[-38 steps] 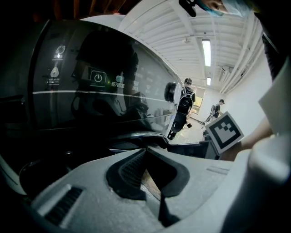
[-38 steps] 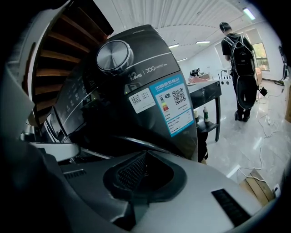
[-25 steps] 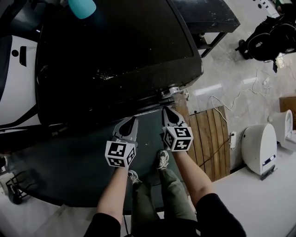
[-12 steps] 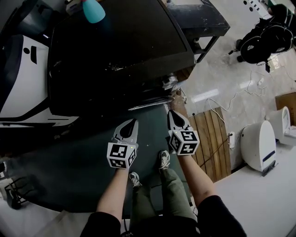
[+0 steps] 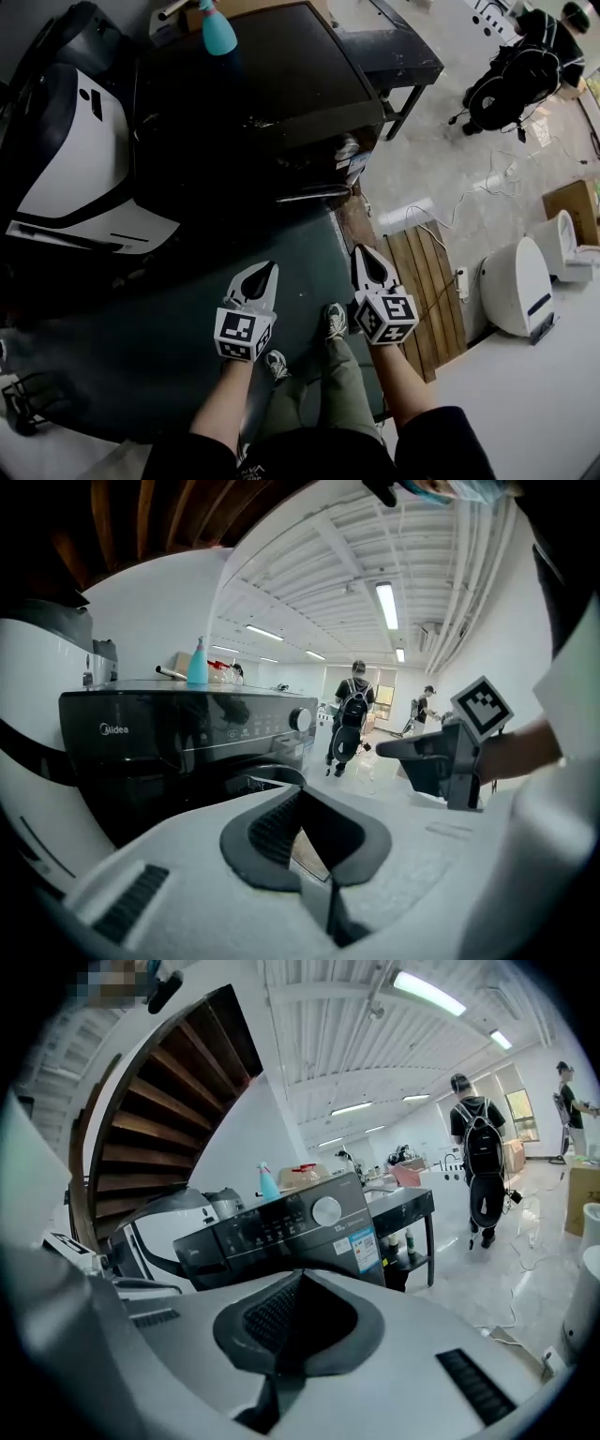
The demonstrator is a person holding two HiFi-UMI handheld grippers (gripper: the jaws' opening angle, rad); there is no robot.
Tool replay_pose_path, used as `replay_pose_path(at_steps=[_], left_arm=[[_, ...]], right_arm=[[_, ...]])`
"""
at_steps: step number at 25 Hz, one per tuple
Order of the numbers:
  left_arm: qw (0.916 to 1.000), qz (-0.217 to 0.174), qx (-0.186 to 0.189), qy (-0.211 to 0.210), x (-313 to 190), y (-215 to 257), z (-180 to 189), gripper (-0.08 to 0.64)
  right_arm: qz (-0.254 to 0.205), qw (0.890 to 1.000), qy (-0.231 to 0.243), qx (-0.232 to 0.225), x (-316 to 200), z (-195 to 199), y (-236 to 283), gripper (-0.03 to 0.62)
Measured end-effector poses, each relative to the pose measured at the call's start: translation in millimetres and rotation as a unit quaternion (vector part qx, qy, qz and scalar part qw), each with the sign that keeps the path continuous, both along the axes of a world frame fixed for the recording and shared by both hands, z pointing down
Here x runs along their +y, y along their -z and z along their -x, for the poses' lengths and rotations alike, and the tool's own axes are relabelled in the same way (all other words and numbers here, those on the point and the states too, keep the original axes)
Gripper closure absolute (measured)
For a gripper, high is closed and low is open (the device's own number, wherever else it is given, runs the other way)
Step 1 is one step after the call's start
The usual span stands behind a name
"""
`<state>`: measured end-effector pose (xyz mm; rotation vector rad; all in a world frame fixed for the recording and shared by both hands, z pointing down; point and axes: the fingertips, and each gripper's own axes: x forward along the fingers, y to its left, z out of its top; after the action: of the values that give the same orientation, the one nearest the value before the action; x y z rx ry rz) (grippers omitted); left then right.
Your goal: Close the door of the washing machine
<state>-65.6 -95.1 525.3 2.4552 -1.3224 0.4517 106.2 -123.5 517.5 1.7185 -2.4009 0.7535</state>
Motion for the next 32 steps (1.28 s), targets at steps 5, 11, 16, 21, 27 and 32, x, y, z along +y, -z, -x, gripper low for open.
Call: replay_pose_path(at_steps=[5,11,16,21,27,32], left_arm=[[0.9998,-0.01,0.004,-0.015,50,35,23,0.548],[0.9988,-0.037,0.018,-0.025,104,79,61,0.548],[0.997,-0.052,0.026,-0.051,143,106,81,0.548],[0.9962,-0.052,0.039,-0.059,180,123,103,0.548],[0.9936,-0.079,0.033,-0.073,205,149,130,0.548],[0.9931,-0.091,0.027,-0.069,224,161,145,0.548]], right_arm=[[-0.012,1.0,-0.019,-0.011,56,14,45,0.592],[-0.04,0.999,-0.004,0.005,120,43,92,0.592],[-0.069,0.997,0.009,0.019,158,75,130,0.592],[-0.081,0.997,0.009,0.017,196,104,154,0.592],[-0.083,0.996,0.007,0.022,226,123,166,0.592],[-0.087,0.996,0.011,0.033,244,125,174,0.592]])
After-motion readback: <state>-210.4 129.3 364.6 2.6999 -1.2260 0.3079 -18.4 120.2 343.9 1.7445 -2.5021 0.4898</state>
